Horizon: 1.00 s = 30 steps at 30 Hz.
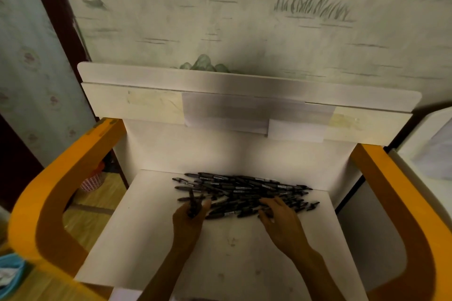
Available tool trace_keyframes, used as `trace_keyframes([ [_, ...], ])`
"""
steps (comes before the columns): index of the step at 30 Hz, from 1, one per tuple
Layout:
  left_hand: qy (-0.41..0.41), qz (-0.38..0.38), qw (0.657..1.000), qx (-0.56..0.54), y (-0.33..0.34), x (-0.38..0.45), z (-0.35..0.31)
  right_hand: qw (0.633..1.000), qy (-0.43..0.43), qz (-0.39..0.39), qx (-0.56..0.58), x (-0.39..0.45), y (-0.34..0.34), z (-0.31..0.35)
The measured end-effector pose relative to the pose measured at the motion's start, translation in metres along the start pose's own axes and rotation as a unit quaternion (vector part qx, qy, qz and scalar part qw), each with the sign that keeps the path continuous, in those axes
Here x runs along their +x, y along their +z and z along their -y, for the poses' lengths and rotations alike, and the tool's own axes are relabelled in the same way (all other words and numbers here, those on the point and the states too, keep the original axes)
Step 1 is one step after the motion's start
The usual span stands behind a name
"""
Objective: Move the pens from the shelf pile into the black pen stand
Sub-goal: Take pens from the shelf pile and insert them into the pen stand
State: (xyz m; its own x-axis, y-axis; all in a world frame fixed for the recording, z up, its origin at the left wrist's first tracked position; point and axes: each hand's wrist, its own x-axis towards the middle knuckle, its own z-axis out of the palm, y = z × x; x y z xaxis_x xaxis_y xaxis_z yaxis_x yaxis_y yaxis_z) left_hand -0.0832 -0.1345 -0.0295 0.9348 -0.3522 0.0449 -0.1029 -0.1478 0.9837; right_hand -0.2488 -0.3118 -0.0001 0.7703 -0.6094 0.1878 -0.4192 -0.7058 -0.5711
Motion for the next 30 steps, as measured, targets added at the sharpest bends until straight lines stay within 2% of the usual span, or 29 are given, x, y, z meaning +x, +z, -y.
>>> trace_keyframes([
  [2, -0.001, -0.016, 1.0, 0.016, 0.002, 0.006, -0.002, 1.0, 0.003, -0.003, -0.004, 0.0, -0.002, -0.001],
  [4, 0.042, 0.04, 0.991, 0.119, 0.006, 0.01, -0.002, 1.0, 0.011, 0.002, -0.013, 0.001, -0.002, -0.002],
  [6, 0.107, 0.12, 0.95, 0.268, 0.011, 0.007, -0.011, 1.0, 0.015, 0.008, -0.018, 0.002, -0.003, -0.002],
  [8, 0.171, 0.159, 0.902, 0.362, 0.017, 0.006, -0.014, 1.0, 0.012, 0.006, -0.015, 0.003, -0.003, -0.001],
  [12, 0.224, 0.178, 0.869, 0.404, 0.031, 0.008, -0.017, 1.0, 0.006, 0.009, -0.026, 0.008, -0.004, 0.001],
  [17, 0.239, 0.202, 0.823, 0.474, 0.04, 0.013, -0.014, 0.999, -0.002, 0.006, -0.042, 0.011, -0.007, 0.001],
  [23, 0.318, 0.216, 0.79, 0.478, 0.044, 0.019, -0.006, 0.999, -0.001, 0.009, -0.049, 0.01, -0.014, -0.004],
  [24, 0.331, 0.219, 0.786, 0.473, 0.044, 0.019, -0.001, 0.999, 0.0, 0.009, -0.051, 0.01, -0.016, -0.004],
  [26, 0.313, 0.236, 0.801, 0.452, 0.041, 0.017, 0.003, 0.999, 0.003, 0.005, -0.054, 0.012, -0.019, -0.004],
  [30, 0.262, 0.182, 0.881, 0.351, 0.028, 0.011, 0.004, 0.998, 0.005, -0.004, -0.055, 0.016, -0.022, -0.003],
])
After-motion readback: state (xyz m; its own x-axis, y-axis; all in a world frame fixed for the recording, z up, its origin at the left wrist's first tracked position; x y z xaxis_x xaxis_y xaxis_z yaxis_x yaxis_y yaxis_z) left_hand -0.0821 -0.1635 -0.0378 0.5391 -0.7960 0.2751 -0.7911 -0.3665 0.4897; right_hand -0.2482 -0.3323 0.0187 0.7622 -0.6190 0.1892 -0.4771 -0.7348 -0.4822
